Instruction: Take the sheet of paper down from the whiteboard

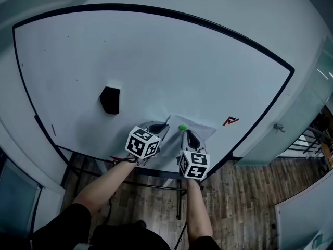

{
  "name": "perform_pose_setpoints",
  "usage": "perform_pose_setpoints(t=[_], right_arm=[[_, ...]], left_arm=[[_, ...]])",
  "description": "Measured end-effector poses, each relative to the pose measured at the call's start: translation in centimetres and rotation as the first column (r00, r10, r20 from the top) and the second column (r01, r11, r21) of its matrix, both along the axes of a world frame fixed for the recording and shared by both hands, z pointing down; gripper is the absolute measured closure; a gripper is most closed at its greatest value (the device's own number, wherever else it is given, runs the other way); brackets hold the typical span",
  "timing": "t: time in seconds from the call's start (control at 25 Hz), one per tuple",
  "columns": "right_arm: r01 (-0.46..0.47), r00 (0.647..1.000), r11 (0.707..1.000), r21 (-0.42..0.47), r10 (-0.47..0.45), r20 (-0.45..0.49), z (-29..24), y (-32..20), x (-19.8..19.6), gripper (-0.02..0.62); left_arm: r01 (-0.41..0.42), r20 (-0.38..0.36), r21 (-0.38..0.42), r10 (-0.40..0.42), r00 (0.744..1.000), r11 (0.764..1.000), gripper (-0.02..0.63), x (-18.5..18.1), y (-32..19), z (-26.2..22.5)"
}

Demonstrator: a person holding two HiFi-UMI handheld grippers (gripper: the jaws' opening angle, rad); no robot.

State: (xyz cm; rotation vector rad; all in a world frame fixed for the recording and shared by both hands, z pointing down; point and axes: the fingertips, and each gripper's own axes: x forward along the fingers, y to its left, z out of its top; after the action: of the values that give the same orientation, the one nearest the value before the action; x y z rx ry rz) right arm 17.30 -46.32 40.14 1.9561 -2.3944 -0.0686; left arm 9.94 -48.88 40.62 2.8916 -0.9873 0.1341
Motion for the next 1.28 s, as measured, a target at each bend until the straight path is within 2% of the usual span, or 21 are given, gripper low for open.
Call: perform_pose_setpoints(t=[0.2, 0.28, 0.32, 0.68, 1.28], right_arm=[[0.001, 1.0, 1.0, 0.0, -0.001, -0.022, -0.2, -0.4, -0.9, 0.558], [0.008, 1.0, 1.0, -0.012, -0.009, -0.03, -0.1, -0.8, -1.4, 0.474], [0.003, 0.999, 1.0, -0.012, -0.004, -0.037, 0.0, -0.9, -1.5, 0.46], [-0.097, 0.989, 0.995, 0.012, 0.097, -0.111, -0.2, -1.5, -1.9, 0.46], [-0.153, 0.983, 0.988, 0.015, 0.153, -0.1, -0.1, -1.7, -1.6, 0.46]], left_arm=[[-0.005, -0.018, -0.013, 0.005, 1.0, 1.0, 0.584, -0.1, 0.0, 0.0], [-0.006, -0.022, -0.017, 0.006, 1.0, 1.0, 0.584, -0.1, 0.0, 0.0], [-0.007, -0.023, -0.018, 0.007, 1.0, 1.0, 0.584, 0.0, 0.0, 0.0], [-0.021, -0.041, -0.033, 0.019, 0.999, 0.999, 0.584, -0.1, 0.4, 0.2], [-0.038, -0.053, -0.039, 0.036, 0.998, 0.999, 0.584, 0.1, 1.1, 0.5]])
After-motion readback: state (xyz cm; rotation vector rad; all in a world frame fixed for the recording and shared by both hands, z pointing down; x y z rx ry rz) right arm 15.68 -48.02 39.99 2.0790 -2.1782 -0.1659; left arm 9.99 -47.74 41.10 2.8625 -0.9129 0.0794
